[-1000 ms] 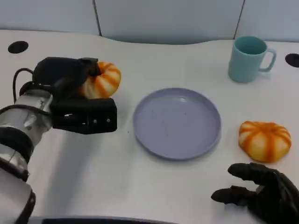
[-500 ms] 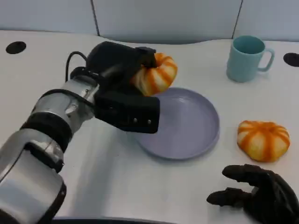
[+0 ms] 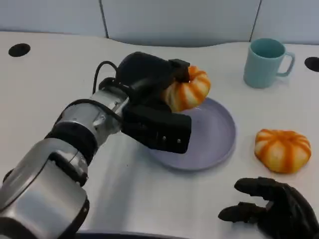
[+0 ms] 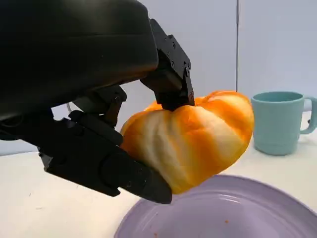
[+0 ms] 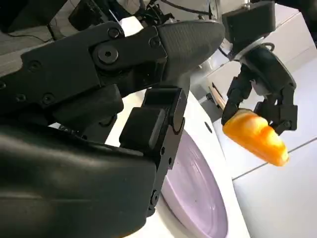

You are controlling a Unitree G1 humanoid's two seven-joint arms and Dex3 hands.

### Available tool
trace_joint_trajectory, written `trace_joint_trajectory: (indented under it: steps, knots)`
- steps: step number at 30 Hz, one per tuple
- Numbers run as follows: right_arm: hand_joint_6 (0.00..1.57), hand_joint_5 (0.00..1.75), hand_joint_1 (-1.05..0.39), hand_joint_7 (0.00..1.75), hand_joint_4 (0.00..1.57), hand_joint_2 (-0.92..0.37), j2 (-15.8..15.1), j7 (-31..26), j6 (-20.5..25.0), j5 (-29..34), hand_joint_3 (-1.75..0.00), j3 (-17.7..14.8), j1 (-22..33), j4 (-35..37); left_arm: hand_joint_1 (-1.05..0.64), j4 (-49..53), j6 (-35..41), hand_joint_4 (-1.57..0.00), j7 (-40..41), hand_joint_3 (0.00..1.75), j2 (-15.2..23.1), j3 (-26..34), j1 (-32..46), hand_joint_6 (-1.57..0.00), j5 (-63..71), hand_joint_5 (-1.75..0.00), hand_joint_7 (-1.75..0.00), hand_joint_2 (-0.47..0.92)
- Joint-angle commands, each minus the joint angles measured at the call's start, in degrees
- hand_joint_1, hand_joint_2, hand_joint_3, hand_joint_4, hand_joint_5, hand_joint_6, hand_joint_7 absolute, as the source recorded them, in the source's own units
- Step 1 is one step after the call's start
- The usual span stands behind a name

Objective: Grasp the bread from the table and place it into the plate.

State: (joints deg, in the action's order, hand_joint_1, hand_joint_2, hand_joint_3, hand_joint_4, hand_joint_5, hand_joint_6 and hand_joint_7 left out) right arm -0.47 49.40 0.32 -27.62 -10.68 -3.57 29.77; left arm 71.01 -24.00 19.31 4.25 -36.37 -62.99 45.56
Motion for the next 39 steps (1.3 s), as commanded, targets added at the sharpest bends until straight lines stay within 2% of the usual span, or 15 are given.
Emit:
trace_joint_trajectory:
  steps: [1, 2, 4, 8, 9, 12, 17, 19, 21, 23, 25, 29, 32, 36, 39]
  knots:
    - [1.26, 0.28, -0.71, 0.01, 1.21, -0.92, -0.2, -0.4, 0.0, -0.1, -0.19, 0.0, 0.9, -0.6, -0.26, 0.6, -0.6, -0.82, 1.0, 0.0, 0.2, -1.4, -1.6, -0.87, 1.3, -1.75, -0.77, 0.87]
    - [1.26, 0.28, -0.71, 0.01, 1.21, -0.92, -0.1, -0.5, 0.0, 0.0, -0.19, 0.1, 0.9, -0.6, -0.26, 0.6, -0.9, -0.83, 1.6, 0.0, 0.2, -1.9, -1.3, -0.87, 1.8, -1.75, -0.76, 0.87]
    - [1.26, 0.29, -0.71, 0.01, 1.21, -0.92, 0.2, -0.7, 0.0, 0.1, -0.19, 0.4, 1.1, -1.1, -0.22, 0.7, -1.1, -0.86, 1.7, 0.0, -0.1, -2.6, -0.9, -0.8, 2.4, -1.75, -1.1, 0.88]
    - [1.25, 0.29, -0.71, 0.01, 1.21, -0.92, 0.4, -0.9, 0.2, -0.1, -0.18, 0.6, 1.3, -1.5, -0.23, 1.1, -0.5, -0.83, 0.6, 0.01, -0.6, -3.5, -1.0, -0.74, 3.0, -1.75, -1.18, 0.9]
    - [1.25, 0.3, -0.71, 0.01, 1.21, -0.92, 0.5, -1.1, 0.4, -0.1, -0.18, 0.7, 1.4, -1.8, -0.23, 1.3, -0.2, -0.83, 0.4, 0.01, -0.8, -3.7, -0.9, -0.74, 3.1, -1.75, -1.09, 0.9]
    - [1.26, 0.31, -0.71, 0.01, 1.21, -0.92, 0.6, -1.7, 0.5, 0.0, -0.18, 1.0, 2.0, -2.7, -0.25, 1.9, 0.0, -0.82, 0.4, 0.01, -1.1, -4.5, -0.6, -0.75, 3.5, -1.75, -0.95, 0.91]
    - [1.26, 0.32, -0.71, 0.01, 1.2, -0.92, 0.6, -2.1, 0.4, -0.1, -0.19, 1.4, 2.4, -3.3, -0.26, 2.3, -0.3, -0.83, -0.1, 0.0, -1.2, -4.9, -0.5, -0.78, 3.8, -1.75, -0.94, 0.91]
    - [1.26, 0.32, -0.7, 0.01, 1.2, -0.92, 0.6, -1.8, 0.3, -0.2, -0.2, 1.5, 2.5, -3.4, -0.34, 2.4, 0.6, -0.66, -1.9, 0.01, -1.4, -5.8, -0.8, -0.69, 4.4, -1.65, -0.91, 0.9]
    - [1.26, 0.32, -0.7, 0.01, 1.2, -0.92, 0.6, -1.8, 0.6, -0.4, -0.2, 1.4, 2.5, -3.4, -0.39, 2.5, 0.9, -0.58, -4.4, 0.02, -1.6, -5.9, -1.2, -0.59, 4.1, -1.45, -0.91, 0.92]
    - [1.26, 0.32, -0.7, 0.01, 1.2, -0.92, 0.5, -1.7, 0.6, -0.4, -0.19, 1.4, 2.4, -3.4, -0.49, 2.4, 0.5, -0.48, -6.9, 0.02, -1.8, -5.1, -1.3, -0.45, 3.0, -1.28, -1.12, 0.92]
    - [1.25, 0.33, -0.7, 0.01, 1.2, -0.92, 0.4, -1.5, 0.6, -0.4, -0.2, 1.4, 2.3, -3.3, -0.56, 2.2, 0.3, -0.4, -8.2, 0.03, -1.9, -4.8, -1.3, -0.39, 2.6, -1.21, -1.16, 0.92]
    - [1.25, 0.33, -0.7, 0.01, 1.19, -0.92, 0.5, -1.5, 0.5, -0.5, -0.2, 1.3, 2.2, -3.0, -0.66, 2.0, 1.2, -0.28, -11.9, 0.04, -2.5, -4.5, -1.9, -0.4, 2.3, -1.0, -0.86, 0.92]
    - [1.25, 0.34, -0.7, 0.01, 1.2, -0.92, 0.5, -1.7, 0.5, -0.3, -0.21, 1.3, 2.2, -3.2, -0.68, 1.9, 1.2, -0.28, -14.0, 0.03, -2.7, -3.8, -1.9, -0.47, 1.6, -0.87, -0.6, 0.92]
    - [1.26, 0.34, -0.71, 0.01, 1.19, -0.92, 0.4, -1.6, 0.5, -0.2, -0.2, 1.4, 2.1, -3.1, -0.7, 1.9, 1.8, -0.23, -17.1, 0.06, -2.7, -3.7, -2.1, -0.43, 1.0, -0.7, -0.31, 0.92]
    - [1.26, 0.34, -0.71, 0.01, 1.19, -0.92, 0.4, -1.4, 0.4, -0.3, -0.2, 1.3, 1.9, -2.7, -0.71, 1.8, 2.5, -0.19, -18.6, 0.08, -2.8, -3.4, -2.2, -0.4, 0.8, -0.65, -0.24, 0.92]
